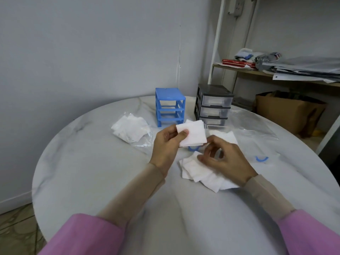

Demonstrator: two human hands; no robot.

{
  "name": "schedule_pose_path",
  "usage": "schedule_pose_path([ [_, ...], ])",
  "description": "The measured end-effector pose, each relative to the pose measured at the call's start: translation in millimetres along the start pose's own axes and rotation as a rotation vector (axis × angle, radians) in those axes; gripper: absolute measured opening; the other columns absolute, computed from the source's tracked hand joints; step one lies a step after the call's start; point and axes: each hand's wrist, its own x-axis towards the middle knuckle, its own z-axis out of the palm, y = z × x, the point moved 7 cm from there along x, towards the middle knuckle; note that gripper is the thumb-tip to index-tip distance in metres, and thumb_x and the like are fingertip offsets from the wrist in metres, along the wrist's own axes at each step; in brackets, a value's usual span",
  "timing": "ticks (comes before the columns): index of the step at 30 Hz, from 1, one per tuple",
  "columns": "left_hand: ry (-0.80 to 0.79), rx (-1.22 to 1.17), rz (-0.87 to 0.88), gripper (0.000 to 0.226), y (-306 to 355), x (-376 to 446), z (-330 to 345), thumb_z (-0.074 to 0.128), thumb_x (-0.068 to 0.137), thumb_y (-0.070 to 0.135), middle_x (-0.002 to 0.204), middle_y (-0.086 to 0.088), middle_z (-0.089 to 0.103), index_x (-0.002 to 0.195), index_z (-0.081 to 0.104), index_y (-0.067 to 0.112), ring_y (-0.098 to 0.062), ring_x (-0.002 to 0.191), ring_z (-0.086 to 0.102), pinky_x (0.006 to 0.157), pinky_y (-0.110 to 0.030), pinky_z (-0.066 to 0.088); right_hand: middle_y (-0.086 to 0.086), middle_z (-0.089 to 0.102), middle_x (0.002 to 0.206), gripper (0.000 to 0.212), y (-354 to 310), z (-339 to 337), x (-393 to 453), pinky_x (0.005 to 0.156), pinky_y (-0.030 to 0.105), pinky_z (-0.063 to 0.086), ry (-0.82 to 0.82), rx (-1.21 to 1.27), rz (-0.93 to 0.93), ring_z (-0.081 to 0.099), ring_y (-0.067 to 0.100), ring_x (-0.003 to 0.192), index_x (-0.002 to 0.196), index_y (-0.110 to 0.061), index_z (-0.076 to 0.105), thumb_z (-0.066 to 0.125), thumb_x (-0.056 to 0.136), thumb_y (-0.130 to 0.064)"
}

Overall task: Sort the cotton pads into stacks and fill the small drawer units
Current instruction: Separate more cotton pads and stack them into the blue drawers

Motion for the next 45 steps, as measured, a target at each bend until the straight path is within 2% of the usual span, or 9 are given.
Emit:
schedule_pose_path([
  [4, 0.009, 0.01, -0.021, 0.02, -4, 0, 0, 0.053, 0.091, 0.003, 0.096, -0.004, 0.066, 0.11, 0.06, 0.0, -0.005, 0.081, 0.064, 0.077, -0.019, 0.053, -0.014, 0.062, 0.083, 0.019, 4, 9, -1, 0.073, 0.02, 0.043, -0.089, -0.161, -0.002, 0.056, 0.002, 0.081, 0.088, -0.031, 0.063, 0.075, 0.074, -0.033],
  [8, 0.05, 0.015, -0.019, 0.024, -5, 0, -4, 0.054, 0.09, 0.003, 0.103, -0.009, 0.066, 0.112, 0.06, -0.001, -0.01, 0.086, 0.063, 0.084, -0.025, 0.052, -0.009, 0.063, 0.082, 0.014, -1, 4, 0, 0.071, 0.007, 0.037, -0.064, -0.056, -0.043, 0.055, 0.001, 0.082, 0.083, -0.022, 0.064, 0.076, 0.075, -0.023],
  [13, 0.062, 0.007, -0.038, 0.026, -9, 0, -6, 0.054, 0.09, 0.001, 0.103, -0.011, 0.065, 0.114, 0.06, -0.003, -0.011, 0.084, 0.063, 0.078, -0.022, 0.054, 0.0, 0.064, 0.089, 0.014, 0, 2, -1, 0.075, 0.014, 0.039, -0.051, 0.028, -0.034, 0.053, 0.007, 0.085, 0.082, -0.018, 0.061, 0.074, 0.078, -0.019],
  [17, 0.064, 0.014, -0.032, 0.022, -10, -1, -6, 0.055, 0.09, 0.002, 0.1, -0.008, 0.066, 0.11, 0.061, -0.001, -0.008, 0.081, 0.063, 0.077, -0.021, 0.053, -0.011, 0.056, 0.095, 0.014, -2, -1, 0, 0.077, 0.008, 0.035, -0.014, -0.03, -0.076, 0.047, 0.001, 0.094, 0.08, -0.02, 0.064, 0.076, 0.074, -0.025],
  [19, 0.06, 0.017, -0.026, 0.02, -11, -1, -6, 0.054, 0.09, 0.002, 0.099, -0.006, 0.066, 0.109, 0.062, 0.0, -0.006, 0.081, 0.064, 0.077, -0.02, 0.054, -0.01, 0.057, 0.089, 0.018, -4, -6, 0, 0.073, 0.009, 0.036, 0.02, 0.0, -0.077, 0.048, 0.002, 0.088, 0.079, -0.019, 0.065, 0.072, 0.074, -0.034],
  [22, 0.029, 0.035, -0.02, 0.016, -13, -3, -4, 0.055, 0.09, 0.002, 0.099, -0.008, 0.067, 0.103, 0.063, 0.003, -0.006, 0.079, 0.066, 0.072, -0.018, 0.055, -0.008, 0.059, 0.075, 0.025, -7, -10, -2, 0.068, 0.012, 0.038, 0.026, 0.157, -0.038, 0.05, 0.002, 0.073, 0.077, -0.016, 0.062, 0.064, 0.071, -0.04],
  [26, -0.059, 0.063, -0.047, 0.019, -18, -6, 4, 0.057, 0.088, 0.001, 0.098, -0.01, 0.069, 0.106, 0.064, 0.0, -0.002, 0.07, 0.067, 0.067, -0.018, 0.055, -0.004, 0.063, 0.07, 0.02, -10, -6, -2, 0.062, 0.017, 0.047, 0.009, 0.533, 0.031, 0.058, 0.008, 0.069, 0.078, -0.007, 0.056, 0.067, 0.07, -0.021],
  [32, -0.221, 0.015, -0.065, 0.018, -17, -13, 18, 0.057, 0.086, -0.003, 0.076, 0.004, 0.072, 0.101, 0.065, 0.002, -0.007, 0.071, 0.068, 0.066, -0.019, 0.055, -0.004, 0.066, 0.061, 0.01, 4, -7, 0, 0.048, 0.014, 0.045, 0.149, 0.749, 0.181, 0.059, 0.004, 0.056, 0.08, -0.003, 0.053, 0.063, 0.081, -0.001],
  [45, -0.148, -0.001, -0.231, 0.023, -25, -9, 17, 0.044, 0.091, 0.002, 0.078, -0.002, 0.069, 0.088, 0.065, 0.012, -0.013, 0.074, 0.067, 0.066, -0.019, 0.056, 0.004, 0.063, 0.073, 0.01, 7, -11, 1, 0.066, 0.021, 0.05, 0.232, 0.642, 0.157, 0.06, 0.012, 0.072, 0.074, -0.009, 0.059, 0.069, 0.074, -0.011],
])
